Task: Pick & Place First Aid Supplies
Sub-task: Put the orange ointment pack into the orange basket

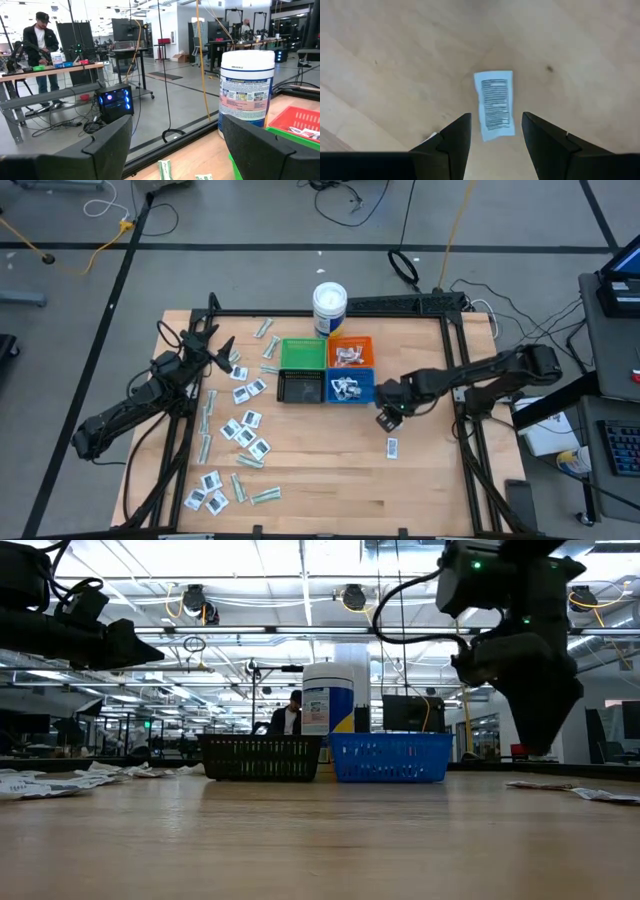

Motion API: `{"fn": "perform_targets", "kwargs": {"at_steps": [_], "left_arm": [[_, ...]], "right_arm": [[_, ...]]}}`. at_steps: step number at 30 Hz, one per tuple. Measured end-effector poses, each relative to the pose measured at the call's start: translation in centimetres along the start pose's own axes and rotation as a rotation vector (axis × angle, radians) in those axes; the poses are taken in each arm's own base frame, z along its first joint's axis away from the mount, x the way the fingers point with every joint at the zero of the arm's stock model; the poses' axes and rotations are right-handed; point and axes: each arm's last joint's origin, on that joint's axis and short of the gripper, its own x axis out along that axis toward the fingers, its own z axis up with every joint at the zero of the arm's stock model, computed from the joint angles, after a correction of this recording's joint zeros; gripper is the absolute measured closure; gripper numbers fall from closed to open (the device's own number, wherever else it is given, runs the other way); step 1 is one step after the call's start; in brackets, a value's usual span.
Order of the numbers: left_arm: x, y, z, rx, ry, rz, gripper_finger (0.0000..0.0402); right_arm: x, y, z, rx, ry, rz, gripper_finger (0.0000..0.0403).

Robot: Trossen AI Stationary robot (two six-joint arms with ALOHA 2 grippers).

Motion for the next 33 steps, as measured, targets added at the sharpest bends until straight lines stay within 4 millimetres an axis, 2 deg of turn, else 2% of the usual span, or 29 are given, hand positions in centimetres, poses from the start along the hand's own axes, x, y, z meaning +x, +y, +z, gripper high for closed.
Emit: {"fn": "perform_targets", "kwargs": {"at_steps": [10,16,20,26,33], "left_arm": [[0.0,0.0,0.0,0.0,0.0,0.0,0.0094],[0.0,0.0,0.0,0.0,0.0,0.0,0.0094],[0.0,0.0,0.0,0.0,0.001,0.0,0.0094],[0.0,0.0,0.0,0.0,0.0,0.0,0.0094],[0.0,0.0,0.0,0.0,0.0,0.0,0.0094]], "right_arm": [[3.3,0.7,-1.1,-0.059,0.009,-0.007,0.0232],[3.8,0.4,-1.2,-0.061,0.017,-0.023,0.0237],[3.8,0.4,-1.1,-0.068,0.0,-0.038,0.0275],[3.9,0.2,-1.1,-0.069,-0.016,-0.065,0.0387],[3.4,0.0,-1.3,-0.085,-0.002,-0.071,0.04]]}}
